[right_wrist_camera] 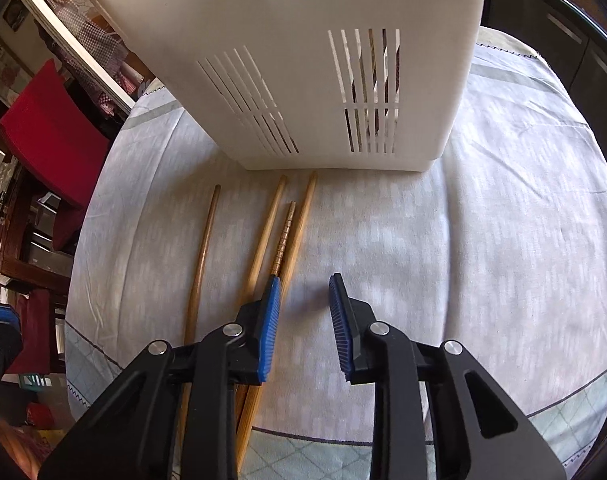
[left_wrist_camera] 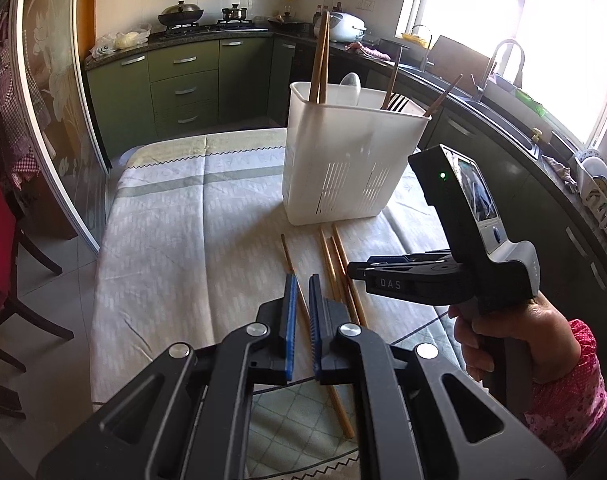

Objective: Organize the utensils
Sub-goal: 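Lower the right tool onto a wooden chopstick and close while the left tool holds its chopstick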

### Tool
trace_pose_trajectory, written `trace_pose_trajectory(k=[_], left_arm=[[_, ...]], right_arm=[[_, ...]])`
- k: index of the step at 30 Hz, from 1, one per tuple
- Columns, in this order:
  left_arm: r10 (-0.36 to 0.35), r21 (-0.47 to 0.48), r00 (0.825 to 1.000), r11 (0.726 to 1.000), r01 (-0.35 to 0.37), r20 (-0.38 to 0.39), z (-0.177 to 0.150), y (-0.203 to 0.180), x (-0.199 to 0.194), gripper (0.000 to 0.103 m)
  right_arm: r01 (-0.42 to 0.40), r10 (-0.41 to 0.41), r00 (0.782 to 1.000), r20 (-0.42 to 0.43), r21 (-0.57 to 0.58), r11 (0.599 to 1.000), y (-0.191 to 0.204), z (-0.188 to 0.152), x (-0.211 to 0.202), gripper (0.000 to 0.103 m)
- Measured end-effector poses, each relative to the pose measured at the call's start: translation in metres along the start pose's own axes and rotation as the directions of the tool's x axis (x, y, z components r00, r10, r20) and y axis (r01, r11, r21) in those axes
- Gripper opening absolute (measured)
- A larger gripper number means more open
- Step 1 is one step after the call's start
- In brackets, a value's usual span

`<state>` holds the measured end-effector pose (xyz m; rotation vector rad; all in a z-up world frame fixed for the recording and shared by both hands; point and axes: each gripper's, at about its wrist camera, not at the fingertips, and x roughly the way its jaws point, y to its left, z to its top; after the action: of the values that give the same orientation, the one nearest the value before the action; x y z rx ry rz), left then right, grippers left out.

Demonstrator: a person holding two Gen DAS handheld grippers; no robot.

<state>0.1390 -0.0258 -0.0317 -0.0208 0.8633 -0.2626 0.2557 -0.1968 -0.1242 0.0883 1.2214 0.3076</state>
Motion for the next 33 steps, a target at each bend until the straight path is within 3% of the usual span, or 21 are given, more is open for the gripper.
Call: trace_pose_trajectory(k=[5,10,17,22,25,30,33], left_arm=[[0.009,-0.014,1.000,1.000,-0.009,-0.028,-0.002,0.006,0.008,0.006],[-0.006,-0.047,0.994,0.999,0.001,-0.107,-0.006,0.013,0.026,0.006],[-0.032,-0.096,0.980,0.995,0.013,-0.196,-0.012,0.023,0.051,0.006],[-0.036,-0.123,0.959,0.992,0.001,-0.282,-0.008,0.026,0.076,0.006],[-0.048,-0.154,0.943,0.988,-0.003,-0.330,-0.003,0.028,0.094,0.006],[-0.051,-0.176,0.925,0.984,-0.018,-0.376,0.009,0.022,0.122,0.010],[-0.014,-0.168,0.924,0.984,-0.055,-0.383,0.017,0.017,0.133,0.015]], right_arm=[[0.042,-0.042,0.999,-0.004,-0.043,0.998,0.023,-0.001,0.007,0.024],[0.090,-0.091,0.996,-0.009,-0.073,0.993,0.034,0.000,0.010,0.017],[0.046,-0.047,0.998,-0.032,-0.049,0.998,0.023,0.000,0.010,0.017],[0.117,-0.119,0.993,-0.016,-0.103,0.988,0.039,0.003,0.015,0.017],[0.135,-0.137,0.990,-0.014,-0.113,0.984,0.039,0.005,0.016,0.010],[0.130,-0.130,0.991,0.003,-0.088,0.988,0.020,0.000,0.009,0.007],[0.119,-0.119,0.993,0.003,-0.065,0.991,0.005,-0.003,0.004,0.007]])
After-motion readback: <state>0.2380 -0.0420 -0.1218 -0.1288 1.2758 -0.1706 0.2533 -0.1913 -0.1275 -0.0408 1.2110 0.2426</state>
